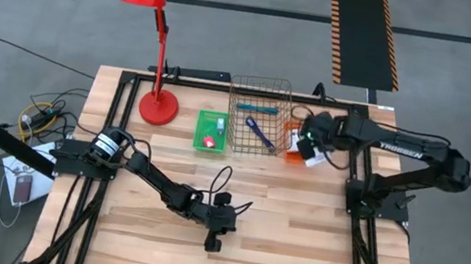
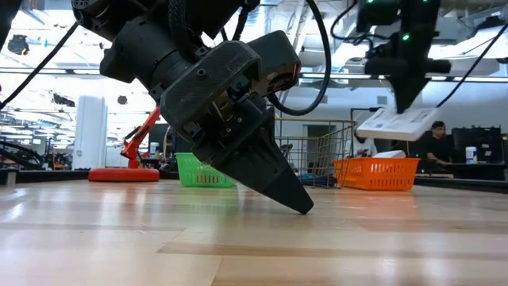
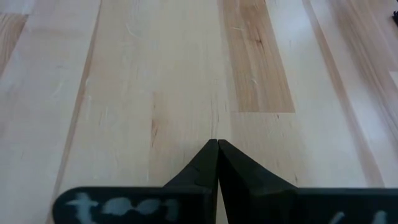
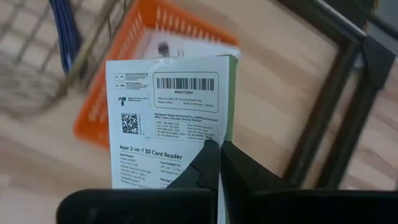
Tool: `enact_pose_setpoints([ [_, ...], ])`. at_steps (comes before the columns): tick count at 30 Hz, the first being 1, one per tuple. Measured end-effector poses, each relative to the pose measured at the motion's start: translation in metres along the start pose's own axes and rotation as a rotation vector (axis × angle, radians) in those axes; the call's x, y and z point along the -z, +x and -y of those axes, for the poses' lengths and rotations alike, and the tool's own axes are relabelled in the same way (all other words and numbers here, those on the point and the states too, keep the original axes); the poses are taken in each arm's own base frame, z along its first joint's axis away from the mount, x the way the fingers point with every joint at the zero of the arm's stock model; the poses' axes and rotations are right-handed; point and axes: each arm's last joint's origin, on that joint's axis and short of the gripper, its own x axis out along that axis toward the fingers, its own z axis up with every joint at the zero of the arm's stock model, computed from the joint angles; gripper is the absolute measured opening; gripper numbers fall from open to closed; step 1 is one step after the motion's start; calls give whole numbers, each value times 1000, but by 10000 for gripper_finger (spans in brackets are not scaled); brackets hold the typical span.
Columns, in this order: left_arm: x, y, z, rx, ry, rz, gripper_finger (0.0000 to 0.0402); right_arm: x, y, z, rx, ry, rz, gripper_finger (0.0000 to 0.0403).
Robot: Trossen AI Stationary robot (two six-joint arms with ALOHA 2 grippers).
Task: Pick and place items into bin
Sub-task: Put the white box into the orange bin
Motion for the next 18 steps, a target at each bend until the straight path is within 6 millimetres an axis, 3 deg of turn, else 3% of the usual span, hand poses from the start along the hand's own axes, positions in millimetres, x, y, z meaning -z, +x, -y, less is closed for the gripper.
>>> enact_pose_setpoints([
  [8,0,0,0,-1,30,0,0,-33,16,18,-82,110,59,0],
  [18,1,0,0,-4,32,-8,0,-35,18,22,-97,131,47,0],
])
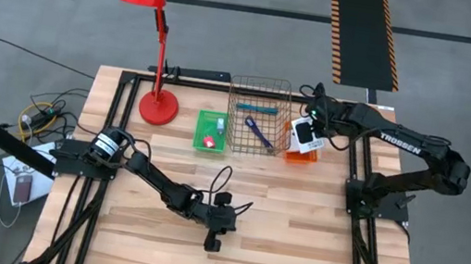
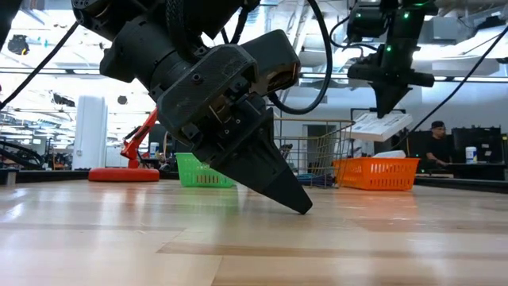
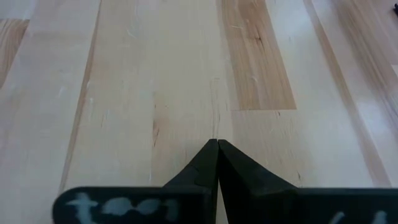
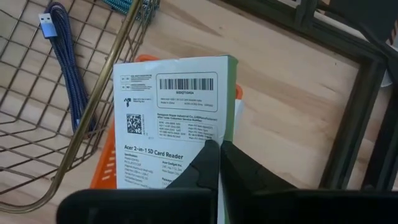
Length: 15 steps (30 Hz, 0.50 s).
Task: Pick and place items into bin
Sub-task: Put the white box into the orange bin
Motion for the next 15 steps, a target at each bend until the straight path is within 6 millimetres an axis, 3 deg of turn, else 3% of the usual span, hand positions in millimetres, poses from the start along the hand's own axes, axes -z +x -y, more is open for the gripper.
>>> enact_pose_setpoints([
  [15,0,0,0,-1,-4,-3,0,0,0,0,-1,11,0,15],
])
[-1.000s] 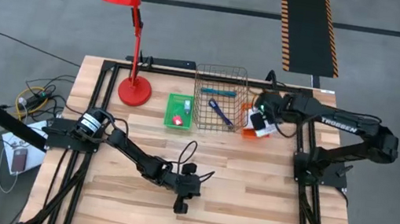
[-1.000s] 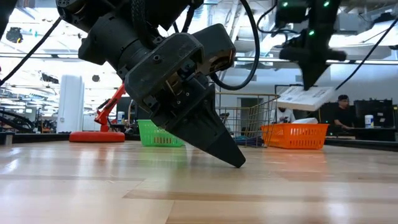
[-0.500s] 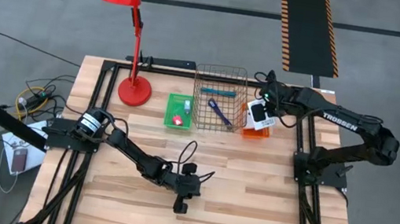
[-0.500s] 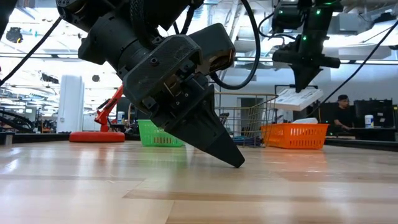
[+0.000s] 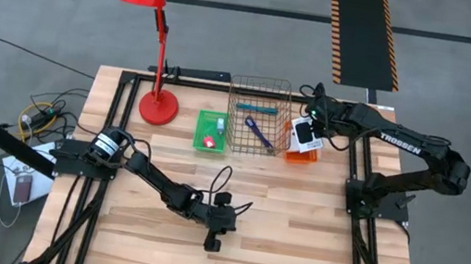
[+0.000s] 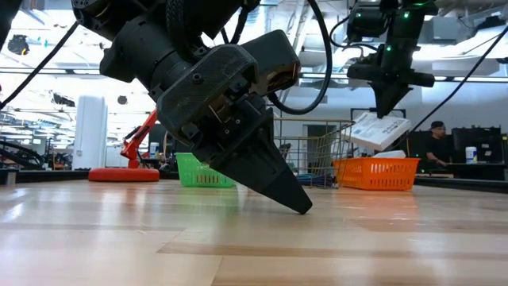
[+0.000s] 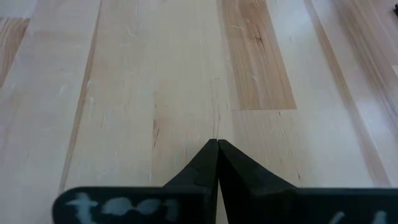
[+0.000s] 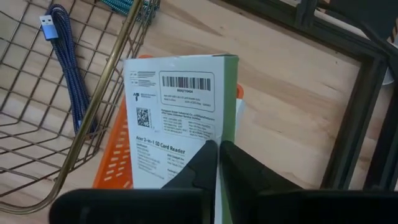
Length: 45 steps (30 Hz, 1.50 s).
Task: Pick and place items into bin
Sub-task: Put the white box into the orange bin, then return to Home Position
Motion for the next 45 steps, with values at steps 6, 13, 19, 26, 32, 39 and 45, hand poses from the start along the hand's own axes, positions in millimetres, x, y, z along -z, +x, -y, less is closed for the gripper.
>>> enact_pose_setpoints([
  [6,0,0,0,0,-3,-1,0,0,0,0,-1,0,-3,28],
  [13,0,0,0,1,-2,-1,0,0,0,0,0,0,-5,56],
  [19,0,0,1,1,-17,-1,0,-1,0,-1,-9,-44,15,66],
  [26,0,0,-1,0,11,-3,0,4,-2,-4,-19,-79,-11,66],
  [32,-12,-6,1,79,-44,65,0,16,-6,-11,-54,-160,-96,66],
  [39,-64,-71,11,139,73,240,0,24,-33,0,-6,-389,-201,66],
  [45,-104,-169,3,23,171,388,0,36,-57,11,27,-444,-268,66],
])
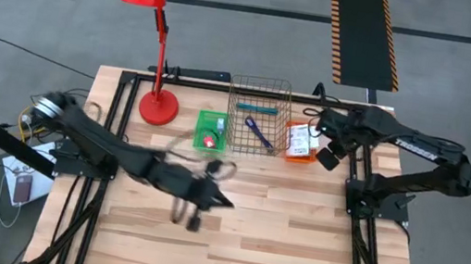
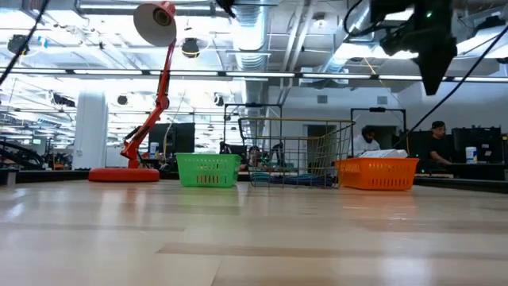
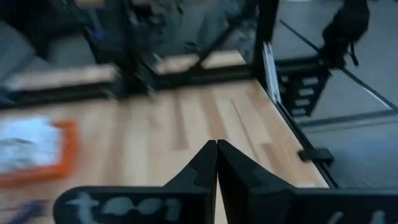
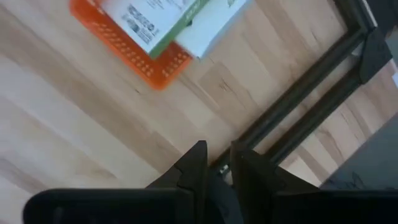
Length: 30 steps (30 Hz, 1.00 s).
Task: Pick and place items into bin
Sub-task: Return to Home Position
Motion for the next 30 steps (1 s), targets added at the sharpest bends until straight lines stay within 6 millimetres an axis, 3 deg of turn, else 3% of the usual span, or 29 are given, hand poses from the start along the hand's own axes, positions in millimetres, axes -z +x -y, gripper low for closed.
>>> enact_pose_setpoints([
  [3,-21,-46,-7,-18,74,2,0,13,-12,5,-39,-27,99,66],
  [7,-34,-101,-14,26,120,-3,0,36,-37,14,-169,-66,382,66],
  [11,-35,-133,-21,39,78,79,0,67,-53,22,-389,-143,724,66],
  [17,-2,-145,-22,107,21,189,0,121,-40,35,-695,-237,1186,66],
  [21,27,-143,-24,106,-11,227,0,141,-12,38,-806,-181,1307,66],
  [24,50,-139,-24,113,-34,264,0,149,12,36,-847,-152,1297,66],
  [27,80,-133,-24,115,-47,296,0,144,29,28,-860,-122,1211,66],
  [30,112,-131,-26,116,-81,364,0,134,26,23,-888,-110,1241,66],
])
